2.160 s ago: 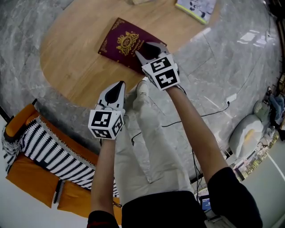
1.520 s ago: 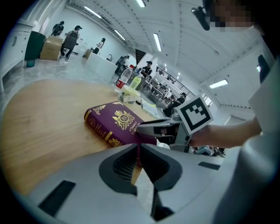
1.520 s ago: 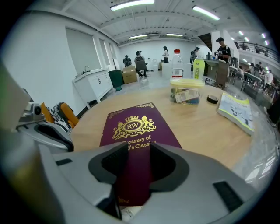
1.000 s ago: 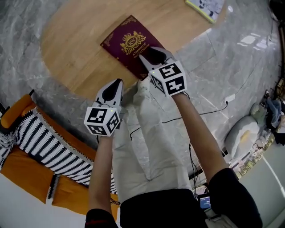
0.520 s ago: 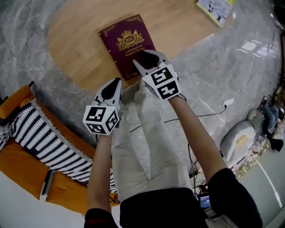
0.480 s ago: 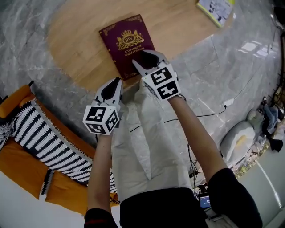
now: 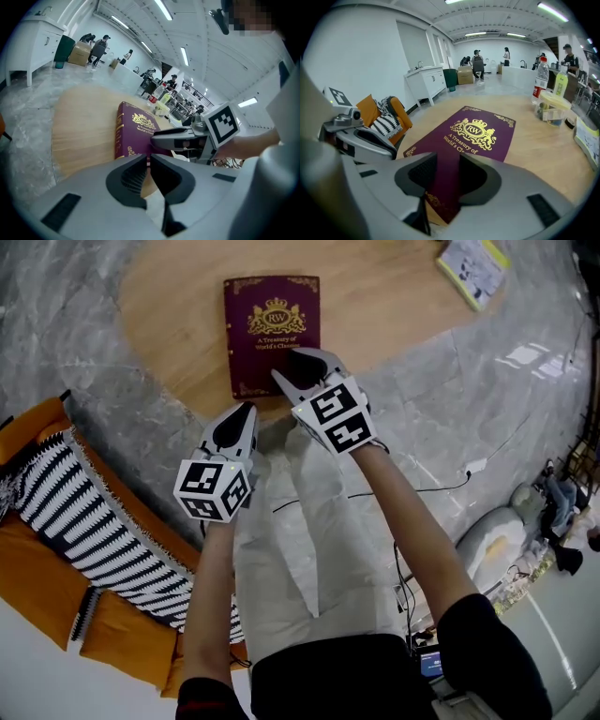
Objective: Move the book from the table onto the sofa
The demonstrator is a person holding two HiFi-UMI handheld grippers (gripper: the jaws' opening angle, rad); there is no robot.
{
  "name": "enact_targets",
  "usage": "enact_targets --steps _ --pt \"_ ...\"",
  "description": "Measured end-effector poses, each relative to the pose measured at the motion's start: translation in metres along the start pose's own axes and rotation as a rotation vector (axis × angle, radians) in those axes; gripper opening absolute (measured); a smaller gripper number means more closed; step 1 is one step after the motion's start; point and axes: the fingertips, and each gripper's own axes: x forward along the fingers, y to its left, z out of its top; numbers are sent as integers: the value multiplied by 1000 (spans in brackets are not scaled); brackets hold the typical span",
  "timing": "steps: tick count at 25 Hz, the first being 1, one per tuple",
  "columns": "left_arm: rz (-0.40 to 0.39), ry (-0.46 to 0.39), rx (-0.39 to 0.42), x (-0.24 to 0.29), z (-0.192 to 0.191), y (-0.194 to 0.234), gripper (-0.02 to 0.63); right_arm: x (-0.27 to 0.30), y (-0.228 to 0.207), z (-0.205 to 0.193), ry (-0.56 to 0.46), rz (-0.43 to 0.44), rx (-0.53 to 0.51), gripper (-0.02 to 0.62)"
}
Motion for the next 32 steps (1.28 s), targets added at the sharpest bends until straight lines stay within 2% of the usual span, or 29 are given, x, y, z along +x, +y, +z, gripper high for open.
enact_targets --steps 26,32 --pt "91 -83 -102 -68 -18 61 18 41 97 22 41 154 -108 143" --pt "80 -107 -139 -80 -25 71 23 50 118 25 55 185 -143 143"
